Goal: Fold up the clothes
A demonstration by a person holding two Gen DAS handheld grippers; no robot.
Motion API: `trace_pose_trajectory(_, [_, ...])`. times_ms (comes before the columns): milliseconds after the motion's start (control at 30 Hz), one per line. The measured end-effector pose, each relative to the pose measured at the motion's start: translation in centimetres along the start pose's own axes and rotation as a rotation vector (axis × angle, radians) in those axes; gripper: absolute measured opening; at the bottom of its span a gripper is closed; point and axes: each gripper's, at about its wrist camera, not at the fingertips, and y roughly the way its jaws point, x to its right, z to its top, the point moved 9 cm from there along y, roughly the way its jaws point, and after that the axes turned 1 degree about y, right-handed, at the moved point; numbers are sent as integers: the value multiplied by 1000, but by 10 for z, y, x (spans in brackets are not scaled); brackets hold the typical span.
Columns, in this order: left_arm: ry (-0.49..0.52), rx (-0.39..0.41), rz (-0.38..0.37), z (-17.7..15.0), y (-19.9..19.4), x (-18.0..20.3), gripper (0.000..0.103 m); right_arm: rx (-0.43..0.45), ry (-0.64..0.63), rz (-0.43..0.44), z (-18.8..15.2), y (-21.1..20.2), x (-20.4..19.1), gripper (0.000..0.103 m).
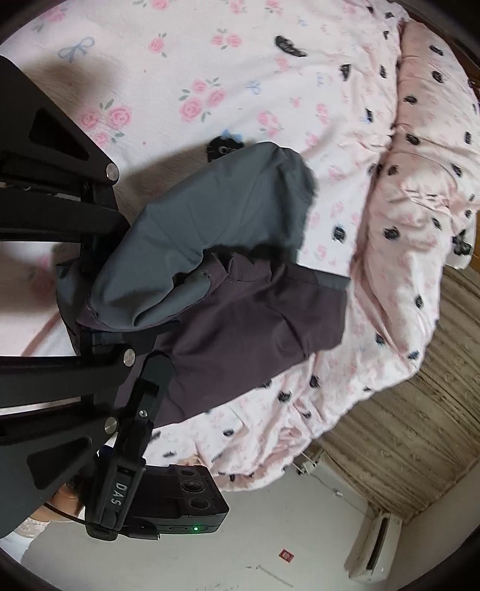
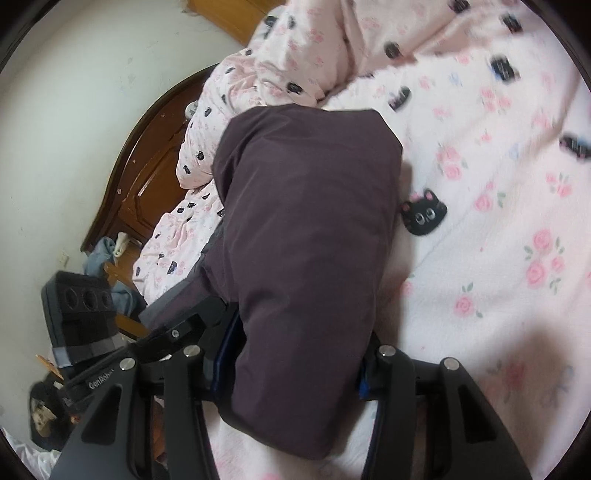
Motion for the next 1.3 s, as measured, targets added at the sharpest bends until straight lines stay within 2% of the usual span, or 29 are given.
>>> trace_pose_trajectory(133, [46,65,1,13,-29,12,15,32,-93,-37,6,-19,-31,50])
trace_pose_trajectory(233, [53,123,12,25,-55,14,15,50,-157,-33,15,-27,-60,50])
trace_pose_trajectory(433, [6,186,89,58,-96,-21,15,22,-230,35,34,-4,-113,50])
trace_pose_trajectory(633, [-91,208,151,92,-126,-83,15,-36,-249,125,54,59,-162,50])
trace_pose_trajectory(833, [-163,208,201,118,-132,-148,15,-84,-256,134,72,120,-190,50])
trace_pose_trajectory(1067, [-212,200,248,121,-120,-208,15,-158,-278,112,83,191,-204,50])
trace_pose_trajectory(1300, [-252,176,260,106,-95,-255,15,-230,-278,67,75,252,-183,50])
